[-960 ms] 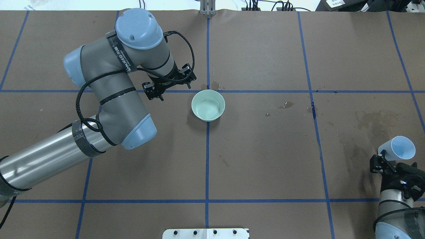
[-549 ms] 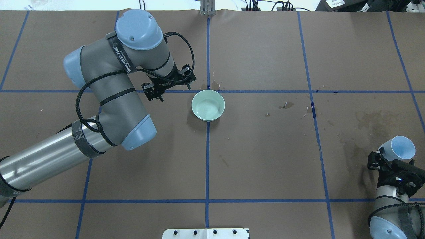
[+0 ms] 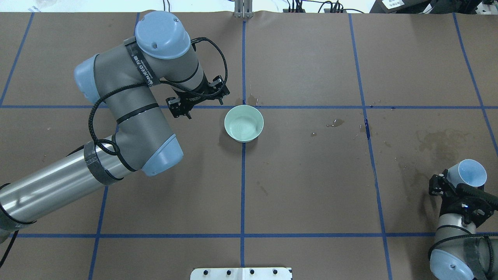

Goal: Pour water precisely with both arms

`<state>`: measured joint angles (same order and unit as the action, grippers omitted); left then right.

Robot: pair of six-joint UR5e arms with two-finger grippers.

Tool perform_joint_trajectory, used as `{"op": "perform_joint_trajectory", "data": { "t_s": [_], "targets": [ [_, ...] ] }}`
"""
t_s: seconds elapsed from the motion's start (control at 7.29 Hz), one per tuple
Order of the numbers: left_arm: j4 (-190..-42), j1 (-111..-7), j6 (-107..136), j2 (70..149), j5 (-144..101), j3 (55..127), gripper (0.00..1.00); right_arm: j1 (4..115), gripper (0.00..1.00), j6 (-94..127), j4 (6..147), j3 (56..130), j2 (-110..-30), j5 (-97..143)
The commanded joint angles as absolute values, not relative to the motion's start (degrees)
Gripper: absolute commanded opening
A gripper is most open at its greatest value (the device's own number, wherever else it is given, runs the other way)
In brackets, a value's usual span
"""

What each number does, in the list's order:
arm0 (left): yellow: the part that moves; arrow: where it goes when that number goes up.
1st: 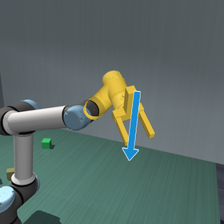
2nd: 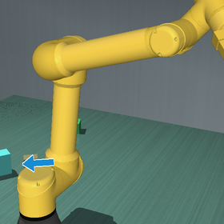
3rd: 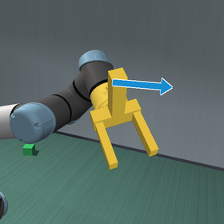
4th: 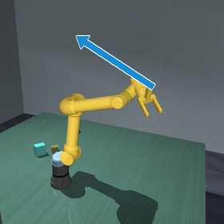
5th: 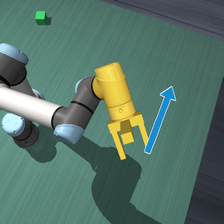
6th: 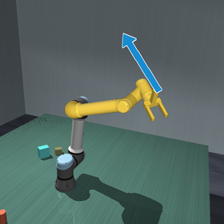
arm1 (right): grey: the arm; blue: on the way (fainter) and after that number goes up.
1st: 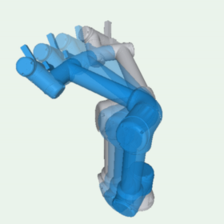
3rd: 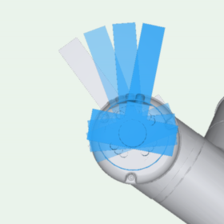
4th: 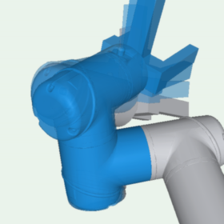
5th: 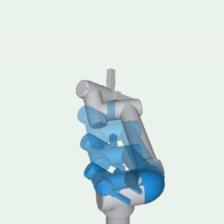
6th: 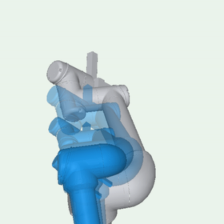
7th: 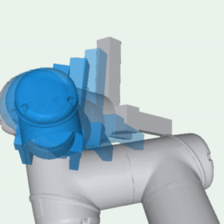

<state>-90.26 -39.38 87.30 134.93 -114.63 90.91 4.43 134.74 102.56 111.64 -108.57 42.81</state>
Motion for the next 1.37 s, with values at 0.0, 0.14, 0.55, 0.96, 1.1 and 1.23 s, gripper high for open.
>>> {"op": "perform_joint_trajectory", "data": {
  "t_s": [0.0, 0.14, 0.55, 0.96, 1.1, 1.23],
  "targets": [
    [-90.26, -39.37, 87.36, 134.91, -114.61, 90.79, 1.00, 6.15, 0.99, 131.85, 98.37, 109.45, -108.54, 42.02],
    [-90.26, -39.29, 87.45, 134.91, -114.61, 90.62, 1.00, 7.02, 0.99, 131.23, 94.52, 106.55, -108.02, 41.92],
    [-90.26, -39.29, 87.54, 134.91, -114.61, 90.70, 1.00, 8.34, 0.74, 129.38, 92.90, 105.82, -107.32, 41.92],
    [-90.26, -39.29, 87.54, 134.91, -114.61, 90.70, 1.00, 11.33, 0.00, 127.44, 92.90, 105.99, -105.73, 41.49],
    [-90.26, -39.29, 87.54, 134.91, -114.61, 90.62, 1.00, 12.73, 0.00, 125.61, 92.55, 106.61, -105.65, 41.48],
    [-90.26, -39.29, 87.54, 134.91, -114.70, 90.62, 1.00, 15.35, 0.00, 118.29, 85.15, 106.96, -106.17, 41.22]
  ]
}}
